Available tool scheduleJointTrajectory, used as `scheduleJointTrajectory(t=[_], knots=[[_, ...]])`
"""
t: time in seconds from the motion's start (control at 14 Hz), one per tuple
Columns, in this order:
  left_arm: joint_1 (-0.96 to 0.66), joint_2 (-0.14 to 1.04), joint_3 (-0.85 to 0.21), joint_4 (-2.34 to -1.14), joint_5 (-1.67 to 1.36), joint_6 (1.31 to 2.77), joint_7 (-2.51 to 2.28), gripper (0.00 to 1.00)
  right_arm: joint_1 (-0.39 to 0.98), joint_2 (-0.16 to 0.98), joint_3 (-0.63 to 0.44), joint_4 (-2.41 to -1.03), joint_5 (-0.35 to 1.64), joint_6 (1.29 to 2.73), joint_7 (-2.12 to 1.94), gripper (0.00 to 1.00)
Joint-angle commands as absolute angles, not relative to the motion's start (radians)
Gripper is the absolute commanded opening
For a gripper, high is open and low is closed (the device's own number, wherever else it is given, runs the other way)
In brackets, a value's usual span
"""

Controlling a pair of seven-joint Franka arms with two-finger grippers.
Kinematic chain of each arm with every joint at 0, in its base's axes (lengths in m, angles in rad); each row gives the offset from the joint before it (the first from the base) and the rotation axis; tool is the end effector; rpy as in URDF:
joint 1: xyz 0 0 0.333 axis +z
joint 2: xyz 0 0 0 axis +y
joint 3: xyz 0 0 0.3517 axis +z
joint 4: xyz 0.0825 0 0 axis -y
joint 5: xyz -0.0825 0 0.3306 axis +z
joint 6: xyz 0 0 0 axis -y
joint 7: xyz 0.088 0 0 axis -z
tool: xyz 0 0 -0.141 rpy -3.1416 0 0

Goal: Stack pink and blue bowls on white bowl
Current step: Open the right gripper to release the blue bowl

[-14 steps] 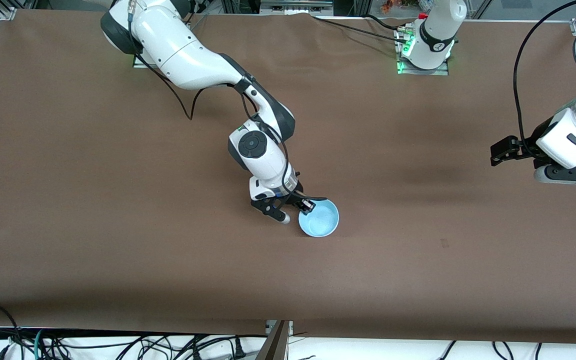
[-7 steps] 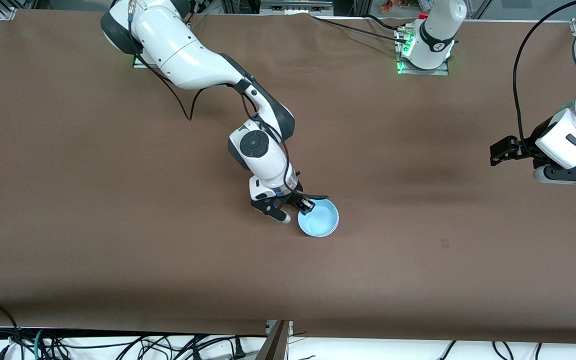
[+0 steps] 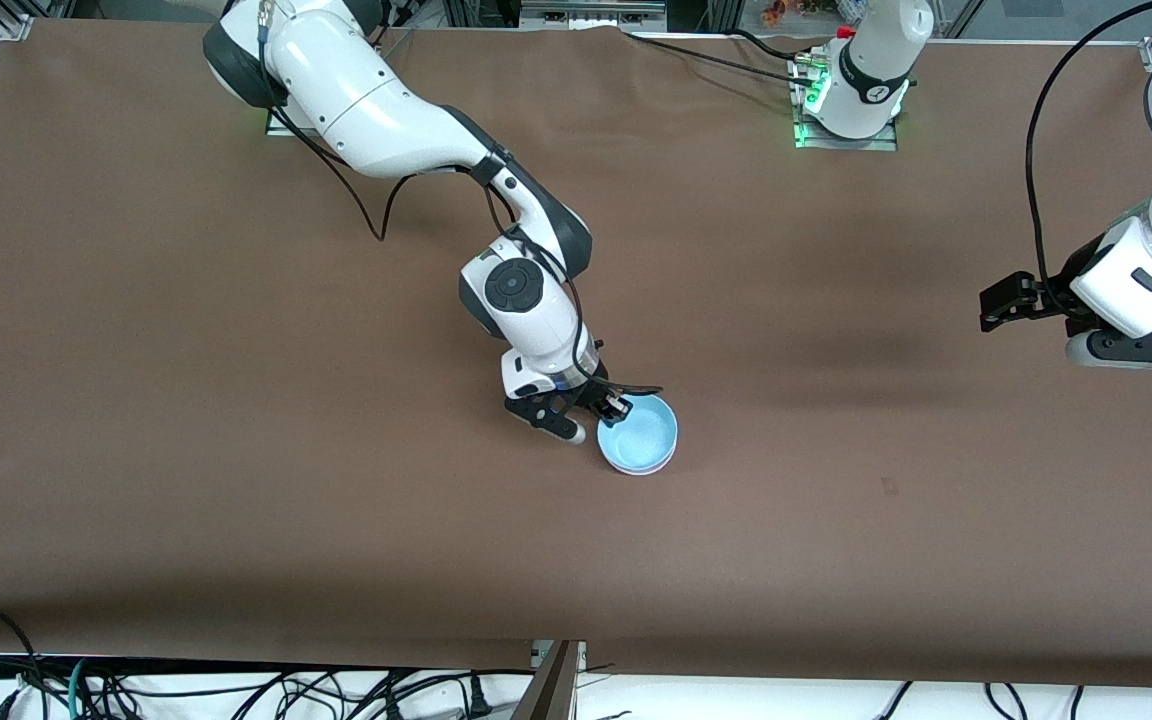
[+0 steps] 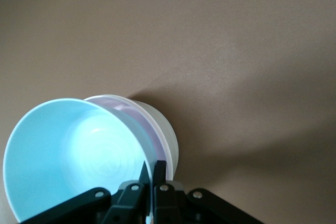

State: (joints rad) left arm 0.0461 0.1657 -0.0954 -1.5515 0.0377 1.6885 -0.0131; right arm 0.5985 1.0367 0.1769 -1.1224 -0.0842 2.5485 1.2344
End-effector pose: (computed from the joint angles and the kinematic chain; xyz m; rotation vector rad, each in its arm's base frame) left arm 0.5620 -0.0186 0.5566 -3.1182 0.0625 0.0425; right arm 0.6091 0.5206 0.2358 -2.6635 0.7020 -0.2164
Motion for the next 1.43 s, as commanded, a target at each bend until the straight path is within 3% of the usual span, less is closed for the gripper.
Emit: scheduleJointTrajectory(t=[0.0,0.64,0.71,0.79,1.0,1.36], knots=[[0.051,0.138,-0.1,-1.58,0.043,1.694,0.009,1.0,0.609,1.04,0.17,-1.103,-0.117,2.526,1.23,0.0],[0.051,0.138,-0.1,-1.58,0.043,1.692,0.009,1.0,0.607,1.04,0.164,-1.097,-0.117,2.5,1.192,0.0],[0.052,0.138,-0.1,-1.58,0.043,1.693,0.009,1.0,0.606,1.04,0.164,-1.086,-0.115,2.5,1.189,0.18],[0.052,0.138,-0.1,-1.58,0.043,1.694,0.009,1.0,0.604,1.04,0.164,-1.082,-0.115,2.5,1.189,0.29],[0.052,0.138,-0.1,-1.58,0.043,1.692,0.009,1.0,0.6,1.035,0.166,-1.075,-0.114,2.5,1.187,0.55],[0.055,0.14,-0.1,-1.58,0.043,1.694,0.009,1.0,0.594,1.016,0.172,-1.039,-0.112,2.436,1.174,0.74]])
